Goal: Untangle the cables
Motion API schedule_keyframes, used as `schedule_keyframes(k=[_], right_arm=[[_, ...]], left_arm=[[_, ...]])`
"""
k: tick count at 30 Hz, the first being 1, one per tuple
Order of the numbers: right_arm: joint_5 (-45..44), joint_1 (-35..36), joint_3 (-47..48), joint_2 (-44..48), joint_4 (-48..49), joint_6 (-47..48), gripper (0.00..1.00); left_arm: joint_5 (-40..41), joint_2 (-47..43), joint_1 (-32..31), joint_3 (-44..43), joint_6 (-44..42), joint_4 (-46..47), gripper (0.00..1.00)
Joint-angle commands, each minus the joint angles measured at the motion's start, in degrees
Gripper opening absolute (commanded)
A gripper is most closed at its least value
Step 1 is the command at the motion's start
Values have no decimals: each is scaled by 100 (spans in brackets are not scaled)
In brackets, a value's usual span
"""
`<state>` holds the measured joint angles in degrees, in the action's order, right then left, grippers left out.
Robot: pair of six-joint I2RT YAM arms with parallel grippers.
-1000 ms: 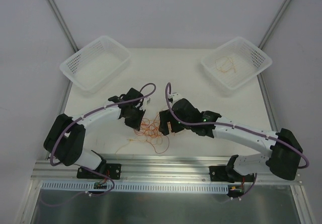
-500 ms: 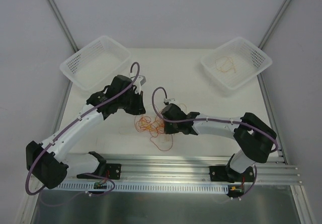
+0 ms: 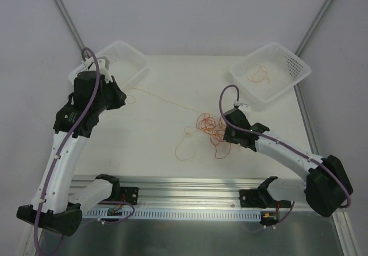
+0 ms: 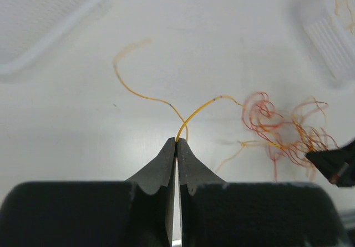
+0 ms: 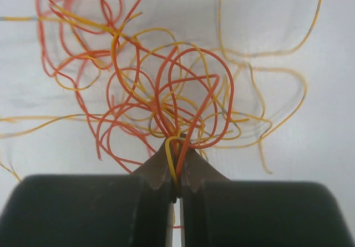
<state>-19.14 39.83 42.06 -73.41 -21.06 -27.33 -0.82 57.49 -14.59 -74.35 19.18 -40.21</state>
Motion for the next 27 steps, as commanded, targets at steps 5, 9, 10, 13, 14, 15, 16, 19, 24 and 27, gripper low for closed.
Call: schedule_keyframes(k=[5, 9, 10, 13, 14, 15, 16, 19, 24, 27], right_arm=[[-381, -555, 513, 1328, -1373, 631, 1], [-345, -635, 917, 1618, -1734, 860, 1], [-310, -635, 1013, 1619, -1831, 887, 1], [-249, -661, 1067, 1479, -2015, 940, 1], [-188, -661, 1041, 1435, -2042, 932, 2], [-117, -661, 1015, 1408, -2060, 931, 2], [-4, -661, 980, 1408, -1990, 949, 3], [716, -652, 795, 1478, -1605, 1089, 18], [1079, -346, 1241, 1426, -1638, 1414, 63], [1131, 50, 1671, 1426, -1665, 1879, 76]], left_arm=[[1697, -54, 474, -449, 7, -435, 0], [1892, 51, 720, -791, -63, -506, 0], [1893, 60, 782, -853, -55, -497, 0], [1796, 95, 1063, -1116, -20, -497, 0], [1761, 104, 1142, -1178, -28, -497, 0], [1630, 113, 1151, -1274, -28, -497, 0], [1481, 113, 1151, -1301, -37, -488, 0], [238, 139, 1151, -1188, -63, -488, 0], [-1594, 34, 1151, -399, -90, -304, 0], [-2465, -28, 1116, 6, -256, -269, 0]])
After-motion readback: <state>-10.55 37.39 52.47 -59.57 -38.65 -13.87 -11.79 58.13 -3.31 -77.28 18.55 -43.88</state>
